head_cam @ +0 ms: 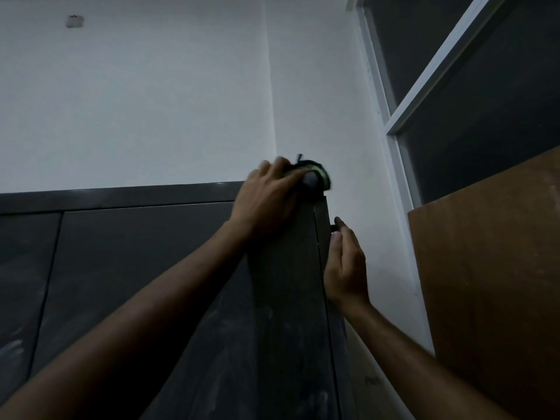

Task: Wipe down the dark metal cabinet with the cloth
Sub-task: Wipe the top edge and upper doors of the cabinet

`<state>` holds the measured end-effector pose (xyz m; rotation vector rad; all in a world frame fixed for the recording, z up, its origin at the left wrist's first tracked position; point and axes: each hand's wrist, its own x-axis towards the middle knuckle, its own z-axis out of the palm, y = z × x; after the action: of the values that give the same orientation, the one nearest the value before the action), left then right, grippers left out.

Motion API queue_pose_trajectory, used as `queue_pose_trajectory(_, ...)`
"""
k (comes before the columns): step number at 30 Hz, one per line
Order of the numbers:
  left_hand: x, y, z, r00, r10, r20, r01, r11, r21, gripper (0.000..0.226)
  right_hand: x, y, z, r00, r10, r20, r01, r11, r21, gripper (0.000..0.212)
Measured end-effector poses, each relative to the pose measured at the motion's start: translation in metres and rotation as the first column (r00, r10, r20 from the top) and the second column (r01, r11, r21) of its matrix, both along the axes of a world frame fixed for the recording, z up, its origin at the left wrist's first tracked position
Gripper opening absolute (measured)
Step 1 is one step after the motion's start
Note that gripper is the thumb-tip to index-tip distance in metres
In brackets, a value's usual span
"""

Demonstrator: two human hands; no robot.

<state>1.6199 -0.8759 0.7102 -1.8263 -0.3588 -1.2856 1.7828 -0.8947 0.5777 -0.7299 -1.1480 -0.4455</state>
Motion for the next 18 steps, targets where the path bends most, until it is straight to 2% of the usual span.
queue_pose_trajectory(4,-0.004,0.004,-0.033,0.954,0.007,-0.299,0.008,0.999,0.050,0.049,-0.001,-0.001,-0.002,0.974,0.072,-0.213,-0.076,0.997,-0.010,0.043)
queue_pose_trajectory(7,-0.041,0.015,-0.043,0.902,0.088,-0.422,-0.028,0.989,0.146,0.050,-0.003,-0.002,-0.003,0.983,0.019,-0.184,-0.026,0.999,-0.034,0.045)
queue_pose_trajectory(9,-0.052,0.018,-0.029,0.931,0.111,-0.349,-0.056,0.985,0.163,0.051,-0.004,-0.002,-0.002,0.988,-0.008,-0.153,0.001,0.999,-0.046,0.045)
queue_pose_trajectory(12,-0.027,0.009,-0.009,0.998,0.035,-0.048,-0.034,0.999,0.023,0.049,-0.005,-0.002,-0.002,0.989,-0.001,-0.148,-0.006,0.999,-0.047,0.042)
queue_pose_trajectory(13,-0.012,0.004,-0.013,1.000,0.012,-0.006,-0.012,1.000,-0.011,0.048,-0.005,-0.003,-0.002,0.989,0.003,-0.151,-0.010,0.999,-0.047,0.039)
queue_pose_trajectory(14,0.001,0.000,-0.022,1.000,-0.005,-0.022,0.005,1.000,-0.027,0.048,-0.004,-0.004,-0.002,0.988,0.003,-0.157,-0.011,0.999,-0.050,0.035)
queue_pose_trajectory(17,0.008,-0.001,-0.064,0.971,0.012,-0.239,-0.008,1.000,0.015,0.047,-0.004,-0.011,-0.005,0.977,0.023,-0.213,-0.050,0.991,-0.125,0.025)
queue_pose_trajectory(18,0.001,0.000,-0.074,0.963,0.013,-0.270,-0.009,1.000,0.017,0.047,-0.005,-0.015,-0.009,0.975,0.028,-0.219,-0.065,0.984,-0.164,0.025)
